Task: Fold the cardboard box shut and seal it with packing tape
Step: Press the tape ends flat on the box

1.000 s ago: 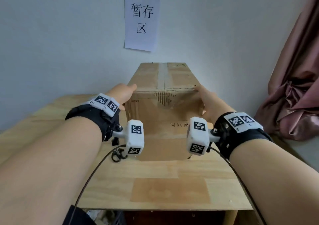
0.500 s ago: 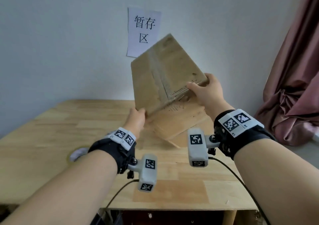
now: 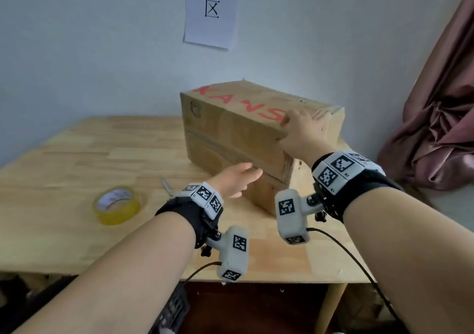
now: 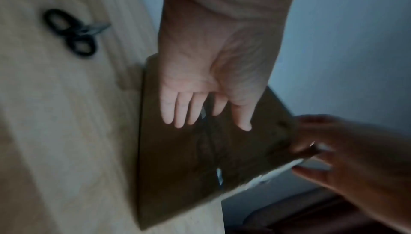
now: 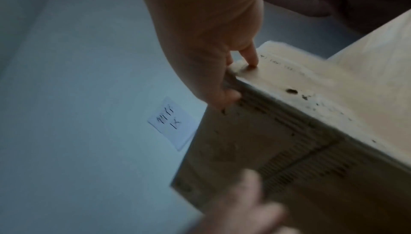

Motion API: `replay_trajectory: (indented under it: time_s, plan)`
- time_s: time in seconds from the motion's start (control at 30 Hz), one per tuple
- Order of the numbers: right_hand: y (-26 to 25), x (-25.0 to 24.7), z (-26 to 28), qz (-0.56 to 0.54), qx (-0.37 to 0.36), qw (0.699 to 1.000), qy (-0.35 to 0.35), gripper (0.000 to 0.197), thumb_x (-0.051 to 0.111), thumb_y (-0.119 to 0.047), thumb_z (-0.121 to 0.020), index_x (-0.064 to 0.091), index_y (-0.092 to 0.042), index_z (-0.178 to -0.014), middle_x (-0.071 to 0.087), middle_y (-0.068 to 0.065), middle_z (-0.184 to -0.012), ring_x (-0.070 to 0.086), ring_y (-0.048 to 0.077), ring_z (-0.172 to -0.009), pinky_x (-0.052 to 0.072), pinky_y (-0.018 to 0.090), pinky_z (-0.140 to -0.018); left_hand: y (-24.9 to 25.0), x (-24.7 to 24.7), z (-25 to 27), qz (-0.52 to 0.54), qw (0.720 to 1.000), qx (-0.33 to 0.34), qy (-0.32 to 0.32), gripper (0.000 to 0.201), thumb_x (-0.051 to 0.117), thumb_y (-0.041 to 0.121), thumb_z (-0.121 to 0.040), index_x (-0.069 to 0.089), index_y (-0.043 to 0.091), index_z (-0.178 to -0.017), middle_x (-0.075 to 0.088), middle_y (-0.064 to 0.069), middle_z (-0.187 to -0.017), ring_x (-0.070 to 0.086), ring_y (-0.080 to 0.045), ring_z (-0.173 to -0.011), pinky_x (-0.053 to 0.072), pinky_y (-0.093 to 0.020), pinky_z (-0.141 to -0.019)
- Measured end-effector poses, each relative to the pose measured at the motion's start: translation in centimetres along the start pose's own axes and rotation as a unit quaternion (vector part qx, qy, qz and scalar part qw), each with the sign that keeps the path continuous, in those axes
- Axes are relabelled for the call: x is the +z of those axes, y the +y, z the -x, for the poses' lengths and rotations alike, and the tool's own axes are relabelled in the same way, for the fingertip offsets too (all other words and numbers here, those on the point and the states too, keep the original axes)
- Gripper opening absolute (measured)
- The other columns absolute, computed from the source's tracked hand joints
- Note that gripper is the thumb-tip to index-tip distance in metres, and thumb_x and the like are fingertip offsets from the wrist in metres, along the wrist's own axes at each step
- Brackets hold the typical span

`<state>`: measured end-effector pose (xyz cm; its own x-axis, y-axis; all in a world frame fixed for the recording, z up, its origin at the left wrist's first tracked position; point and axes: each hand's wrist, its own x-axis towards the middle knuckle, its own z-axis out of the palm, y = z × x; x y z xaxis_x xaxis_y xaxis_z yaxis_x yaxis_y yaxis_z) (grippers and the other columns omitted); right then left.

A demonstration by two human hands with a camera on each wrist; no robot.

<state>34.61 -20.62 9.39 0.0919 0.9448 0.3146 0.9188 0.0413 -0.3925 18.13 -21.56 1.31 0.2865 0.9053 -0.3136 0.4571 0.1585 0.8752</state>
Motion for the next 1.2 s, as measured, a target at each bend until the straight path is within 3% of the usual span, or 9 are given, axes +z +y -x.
replay_trajectory:
  time_s: [0.17,0.33,0.53,0.63,0.73,0.93,1.0,1.07,1.2]
  plan:
    - [3.2,1.0,0.7,0.111,0.024,0.992,0.059,0.046,0.038,0.001,-0.086,0.045,-0.016,-0.129,0.041,0.01,-0.137,0.035,0.034,-0.125,0.042,0.052,-0.096,1.5,-4.1,-1.3,-0.125,0.974,0.097,0.162,0.055,0.047,0.04,-0.096,0.038,0.01,-0.142,0.044,-0.008,-0.143,0.044,-0.021,-0.129,0.035,-0.033,-0.105]
    - [0.4,0.2,-1.3,0.117,0.09,0.988,0.046,0.05,0.027,-0.036,-0.093,0.055,-0.009,-0.125,0.045,0.016,-0.14,0.029,0.035,-0.136,0.012,0.059,-0.113,2.0,-7.9,-1.8,-0.163,0.947,0.116,0.252,0.047,0.046,0.035,-0.098,0.04,0.012,-0.138,0.043,-0.007,-0.142,0.042,-0.02,-0.129,0.034,-0.031,-0.1]
    - [-2.1,3.0,-3.9,0.18,0.023,0.983,-0.035,0.071,-0.003,-0.063,-0.092,0.016,-0.03,-0.152,0.008,0.011,-0.16,0.0,0.038,-0.146,-0.015,0.064,-0.109,3.6,-9.5,-1.8,-0.196,0.938,0.125,0.256,0.047,0.045,0.036,-0.097,0.04,0.013,-0.138,0.039,-0.008,-0.143,0.045,-0.02,-0.124,0.033,-0.026,-0.096]
    - [-0.6,3.7,-3.9,0.169,0.048,0.982,-0.074,0.058,0.0,-0.056,-0.095,0.02,-0.039,-0.148,0.017,0.006,-0.159,0.009,0.038,-0.145,-0.009,0.071,-0.105,3.9,-10.3,-1.6,-0.222,0.929,0.124,0.269,0.047,0.046,0.036,-0.097,0.042,0.012,-0.137,0.035,-0.011,-0.143,0.044,-0.022,-0.124,0.033,-0.031,-0.103]
    - [2.2,3.5,-3.6,0.148,0.021,0.989,0.01,0.053,0.007,-0.051,-0.098,0.038,-0.042,-0.139,0.038,-0.003,-0.149,0.026,0.032,-0.139,-0.002,0.065,-0.109,4.4,-11.3,-1.2,-0.237,0.916,0.114,0.302,0.049,0.047,0.037,-0.096,0.042,0.011,-0.137,0.031,-0.015,-0.143,0.038,-0.027,-0.13,0.028,-0.036,-0.109]
    - [5.7,0.8,-2.1,0.143,0.004,0.981,0.133,0.046,0.023,-0.041,-0.1,0.064,-0.017,-0.102,0.068,0.006,-0.106,0.054,0.03,-0.104,0.028,0.044,-0.098,6.2,-11.0,-1.6,-0.216,0.918,0.043,0.331,0.064,0.039,0.048,-0.096,0.032,0.003,-0.141,0.038,-0.02,-0.137,0.043,-0.034,-0.124,0.037,-0.038,-0.098]
    - [6.1,-0.1,-2.6,0.185,0.028,0.974,0.13,0.041,0.03,-0.043,-0.099,0.059,-0.014,-0.1,0.065,0.011,-0.104,0.054,0.03,-0.1,0.029,0.044,-0.096,6.9,-10.7,-2.4,-0.212,0.926,0.017,0.312,0.067,0.034,0.052,-0.095,0.043,-0.004,-0.131,0.054,-0.019,-0.106,0.055,-0.031,-0.094,0.042,-0.034,-0.076]
    - [6.6,-1.0,-3.1,0.185,0.139,0.967,0.106,0.057,0.037,-0.06,-0.093,0.046,-0.015,-0.126,0.052,0.016,-0.124,0.047,0.033,-0.113,0.029,0.047,-0.098,7.3,-10.7,-2.6,-0.265,0.916,0.002,0.301,0.065,0.031,0.053,-0.096,0.057,-0.005,-0.111,0.056,-0.016,-0.086,0.056,-0.03,-0.078,0.042,-0.033,-0.066]
    - [8.5,-1.8,-3.3,0.049,0.306,0.95,0.027,0.106,0.044,-0.076,-0.081,0.005,-0.006,-0.151,0.034,0.027,-0.141,0.033,0.041,-0.13,0.032,0.05,-0.103,5.8,-11.0,-2.6,-0.277,0.913,-0.001,0.301,0.058,0.036,0.049,-0.098,0.056,-0.003,-0.117,0.057,-0.024,-0.118,0.053,-0.037,-0.113,0.042,-0.039,-0.096]
